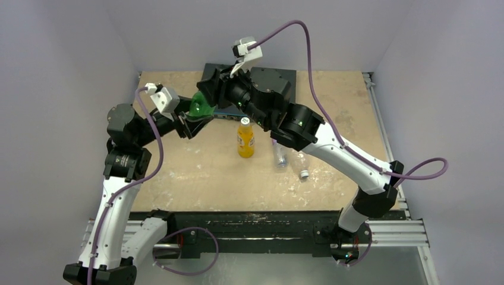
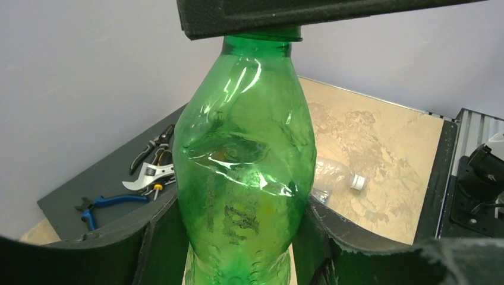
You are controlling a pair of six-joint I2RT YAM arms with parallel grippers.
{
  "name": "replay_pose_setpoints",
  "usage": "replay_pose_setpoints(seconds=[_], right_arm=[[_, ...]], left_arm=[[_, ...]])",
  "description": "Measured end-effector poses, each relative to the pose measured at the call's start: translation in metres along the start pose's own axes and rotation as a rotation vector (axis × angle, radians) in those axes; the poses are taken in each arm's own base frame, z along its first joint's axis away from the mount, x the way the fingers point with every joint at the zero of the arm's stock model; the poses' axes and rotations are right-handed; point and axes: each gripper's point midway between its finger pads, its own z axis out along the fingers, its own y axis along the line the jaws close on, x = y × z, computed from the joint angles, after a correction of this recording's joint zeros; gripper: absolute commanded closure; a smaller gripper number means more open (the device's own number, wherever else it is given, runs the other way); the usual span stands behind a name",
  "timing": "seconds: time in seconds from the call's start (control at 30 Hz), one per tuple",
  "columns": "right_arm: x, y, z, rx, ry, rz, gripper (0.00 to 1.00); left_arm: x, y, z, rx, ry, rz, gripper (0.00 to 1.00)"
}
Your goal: Unscrew the bottle caps
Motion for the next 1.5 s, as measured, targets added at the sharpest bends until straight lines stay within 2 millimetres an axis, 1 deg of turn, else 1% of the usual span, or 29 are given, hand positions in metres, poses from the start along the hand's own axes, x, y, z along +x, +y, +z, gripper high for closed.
replay_pose_setpoints(seconds=[0.1,0.13,0.2,0.37,0.5,0.6,0.7,0.73,0.8,0.87,0.97,1.0,1.07,1.13,1.17,1.27,1.3,1.4,1.5], right_arm=[[0.001,0.003,0.0,-0.006,0.002,0.01,0.83],[0.002,0.003,0.0,-0.006,0.003,0.012,0.86],[0.004,0.002,0.0,-0.005,0.004,0.016,0.91],[0.009,0.002,-0.002,-0.028,0.006,0.025,1.0],[0.007,0.007,-0.009,-0.08,0.0,0.014,1.0],[0.003,0.013,-0.018,-0.151,-0.019,-0.013,0.98],[-0.005,0.021,-0.039,-0.273,-0.06,-0.028,0.98],[-0.009,0.025,-0.05,-0.336,-0.074,-0.031,0.98],[-0.014,0.034,-0.062,-0.425,-0.088,-0.038,0.97],[-0.019,0.045,-0.072,-0.518,-0.097,-0.049,0.93],[-0.022,0.057,-0.082,-0.631,-0.107,-0.064,0.83],[-0.022,0.06,-0.085,-0.664,-0.108,-0.067,0.77],[-0.023,0.063,-0.088,-0.707,-0.119,-0.071,0.51],[-0.023,0.062,-0.09,-0.72,-0.123,-0.066,0.32],[-0.022,0.06,-0.09,-0.716,-0.121,-0.064,0.24],[-0.026,0.049,-0.084,-0.647,-0.133,-0.058,0.15],[-0.028,0.045,-0.081,-0.619,-0.137,-0.054,0.16],[-0.037,0.028,-0.068,-0.469,-0.142,-0.031,0.24],[-0.051,0.02,-0.054,-0.336,-0.147,-0.009,0.26]], left_arm=[[0.002,0.0,0.0,0.0,0.004,0.002,0.98],[0.002,0.0,0.0,-0.001,0.005,0.001,0.98],[0.004,0.001,0.0,-0.004,0.009,-0.003,0.98],[0.009,0.0,0.0,0.003,0.017,-0.013,0.99],[0.007,-0.009,0.001,0.047,0.01,-0.047,0.97],[0.002,-0.023,0.002,0.13,-0.003,-0.117,0.97],[-0.008,-0.047,0.002,0.28,-0.017,-0.216,0.97],[-0.012,-0.055,0.002,0.333,-0.02,-0.241,0.97],[-0.021,-0.067,-0.002,0.407,-0.028,-0.269,0.97],[-0.029,-0.078,-0.007,0.461,-0.032,-0.281,0.97],[-0.037,-0.088,-0.015,0.491,-0.04,-0.284,0.97],[-0.039,-0.09,-0.017,0.497,-0.041,-0.285,0.97],[-0.042,-0.094,-0.02,0.503,-0.043,-0.287,0.97],[-0.042,-0.095,-0.021,0.505,-0.043,-0.286,0.98],[-0.042,-0.093,-0.02,0.497,-0.045,-0.289,0.99],[-0.036,-0.085,-0.015,0.457,-0.042,-0.286,1.0],[-0.033,-0.082,-0.014,0.443,-0.038,-0.282,1.0],[-0.019,-0.063,-0.004,0.343,-0.025,-0.255,1.0],[-0.005,-0.041,0.003,0.226,-0.01,-0.211,1.0]])
